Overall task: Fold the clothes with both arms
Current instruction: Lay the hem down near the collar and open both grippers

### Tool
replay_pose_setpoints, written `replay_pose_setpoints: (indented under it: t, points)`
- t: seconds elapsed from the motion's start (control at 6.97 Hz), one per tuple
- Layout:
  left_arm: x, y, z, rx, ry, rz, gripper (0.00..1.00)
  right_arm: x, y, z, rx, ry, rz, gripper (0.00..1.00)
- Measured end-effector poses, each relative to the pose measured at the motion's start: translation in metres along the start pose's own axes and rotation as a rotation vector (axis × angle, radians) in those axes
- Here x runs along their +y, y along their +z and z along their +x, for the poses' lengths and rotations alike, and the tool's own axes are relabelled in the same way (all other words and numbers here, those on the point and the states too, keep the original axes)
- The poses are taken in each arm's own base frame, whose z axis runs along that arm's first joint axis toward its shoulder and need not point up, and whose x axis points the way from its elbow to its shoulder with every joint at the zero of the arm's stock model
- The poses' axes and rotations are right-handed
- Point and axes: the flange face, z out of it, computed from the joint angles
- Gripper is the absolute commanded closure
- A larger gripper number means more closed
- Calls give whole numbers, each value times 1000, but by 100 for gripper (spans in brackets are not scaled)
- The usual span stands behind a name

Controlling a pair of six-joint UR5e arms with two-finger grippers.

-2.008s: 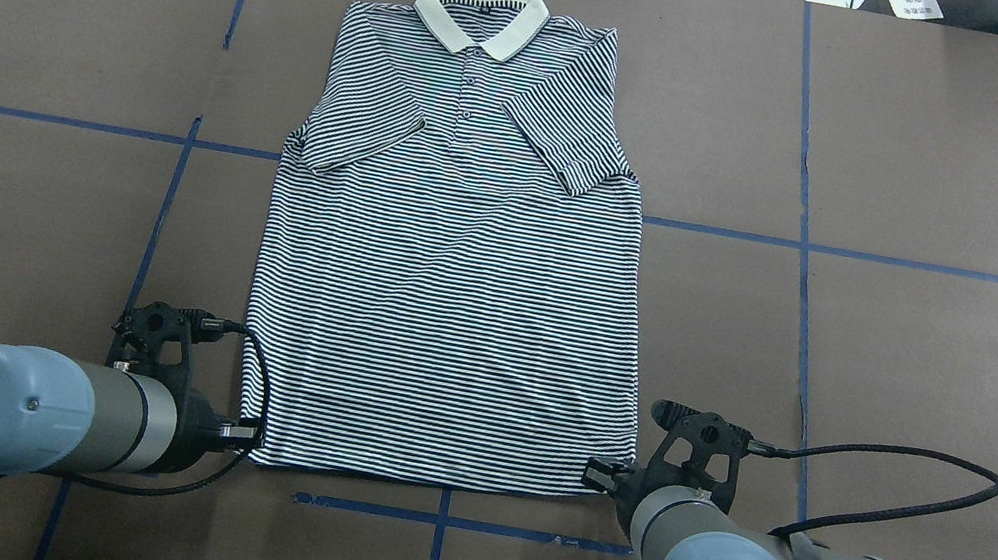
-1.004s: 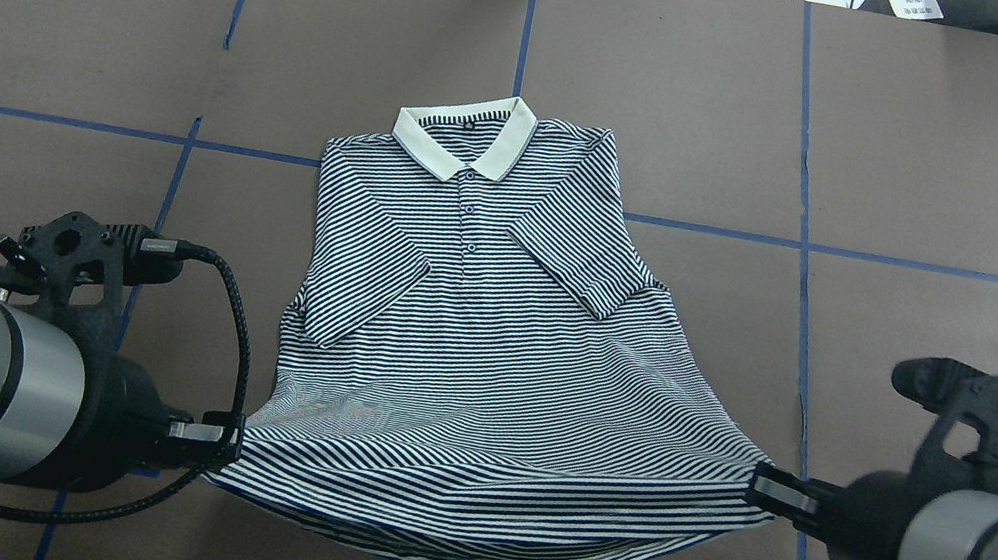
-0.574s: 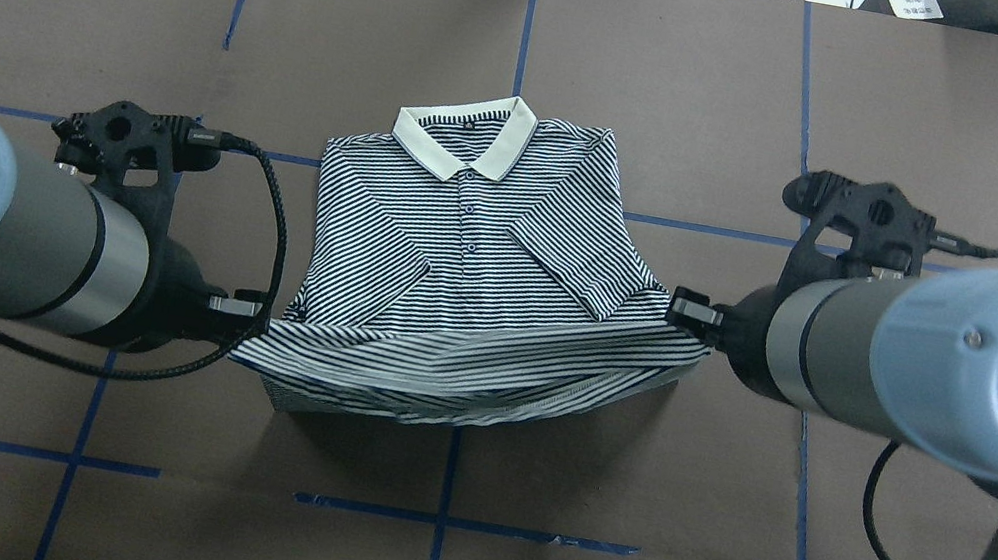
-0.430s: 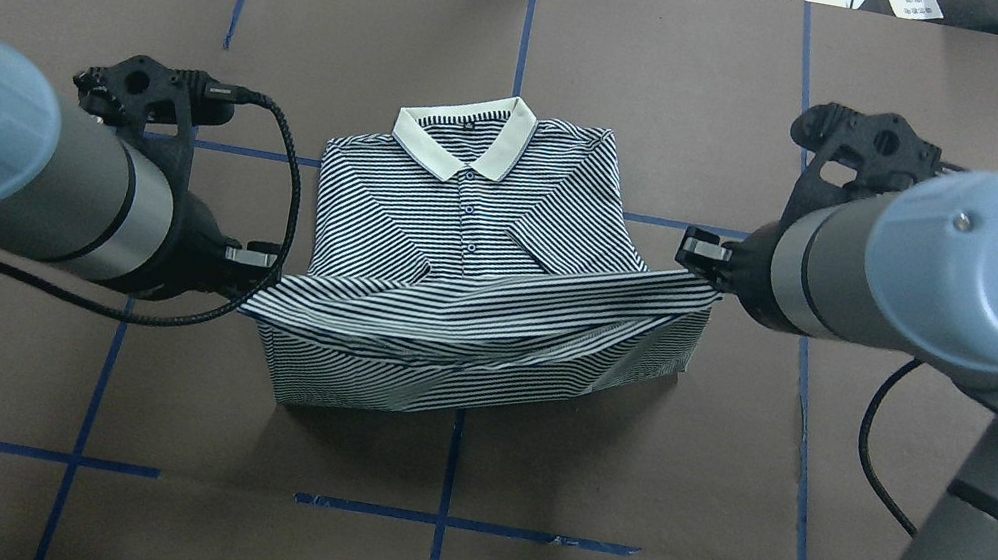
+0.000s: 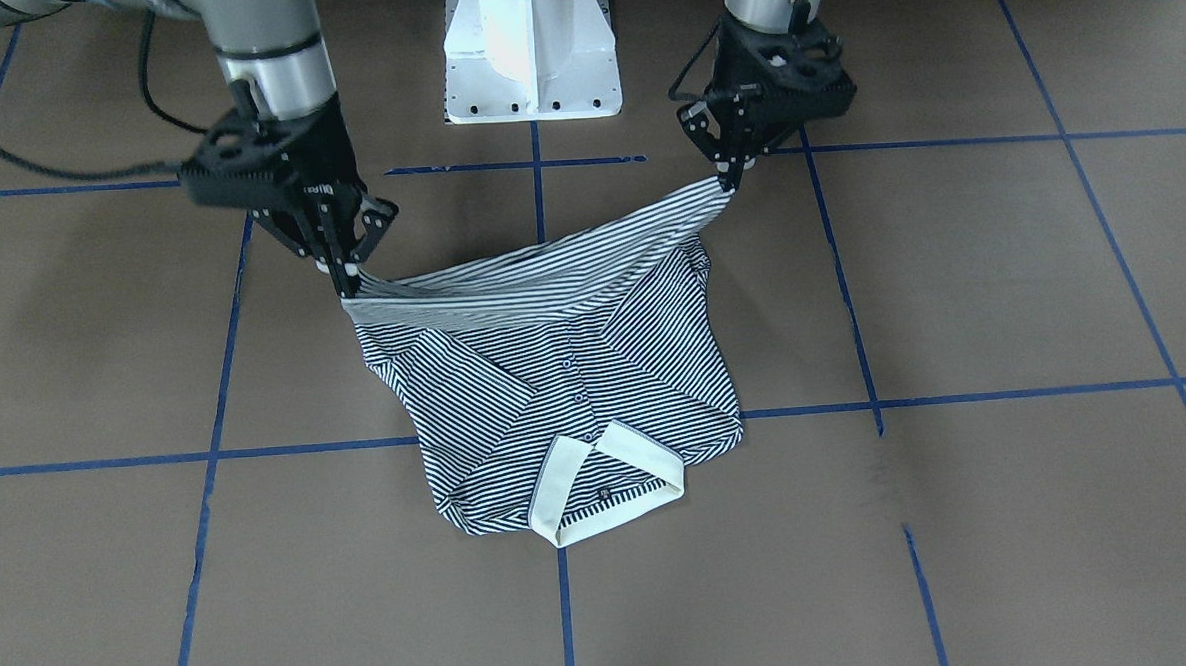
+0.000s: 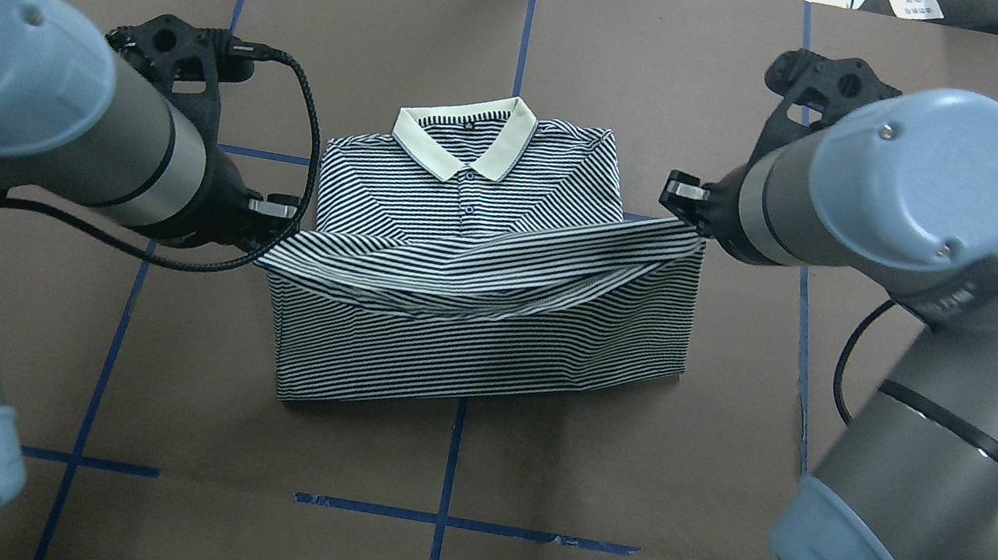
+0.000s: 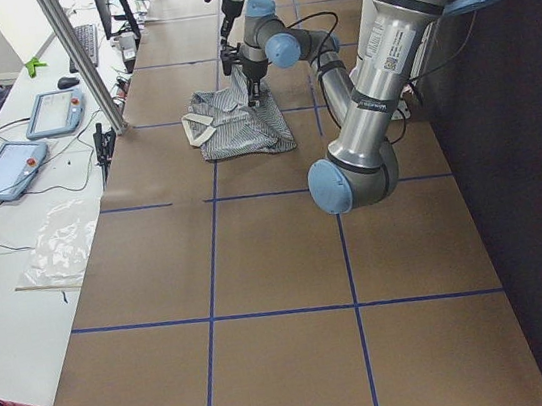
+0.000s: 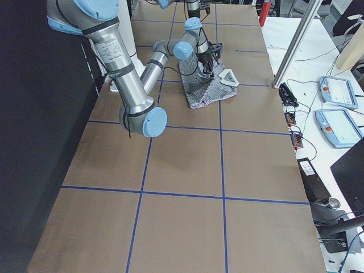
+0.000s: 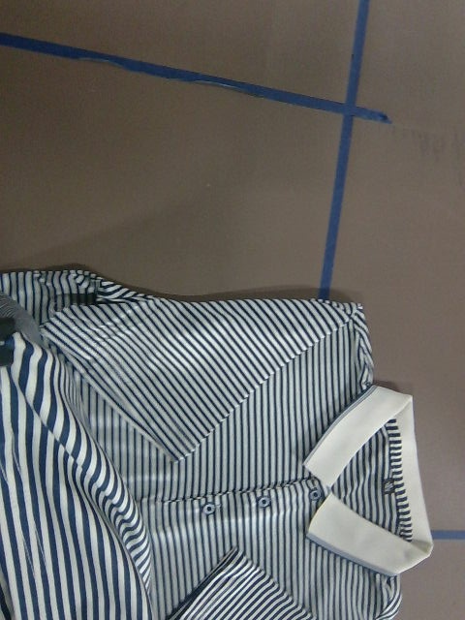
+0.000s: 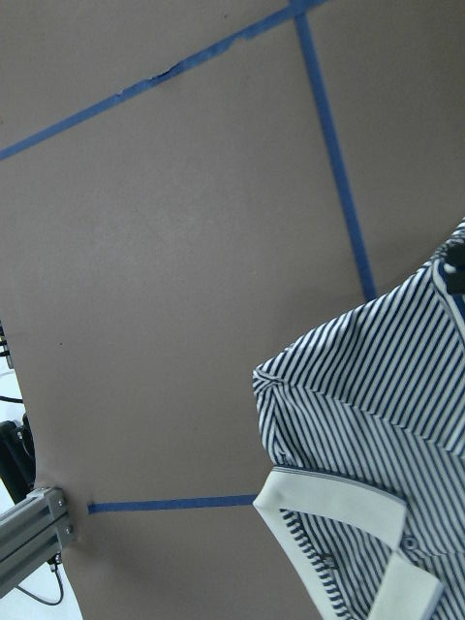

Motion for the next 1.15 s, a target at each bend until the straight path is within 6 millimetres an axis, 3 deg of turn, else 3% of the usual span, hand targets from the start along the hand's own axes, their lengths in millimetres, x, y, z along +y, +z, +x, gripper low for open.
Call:
replay_pose_setpoints:
  t: [0.29, 0.57, 1.0, 1.15]
  points:
    - [-40, 62, -7, -2, -6, 32, 100, -28, 77, -27, 13, 6, 18, 100]
    - [-68, 120, -23, -18, -4, 73, 100, -45, 136, -29, 15, 6, 30, 100]
    - [-78, 161, -39, -47, 6, 79, 100, -48, 165, -18, 31, 8, 29, 100]
    - [-76, 165, -40, -51, 7, 77, 77, -47, 169, -14, 39, 8, 26, 57]
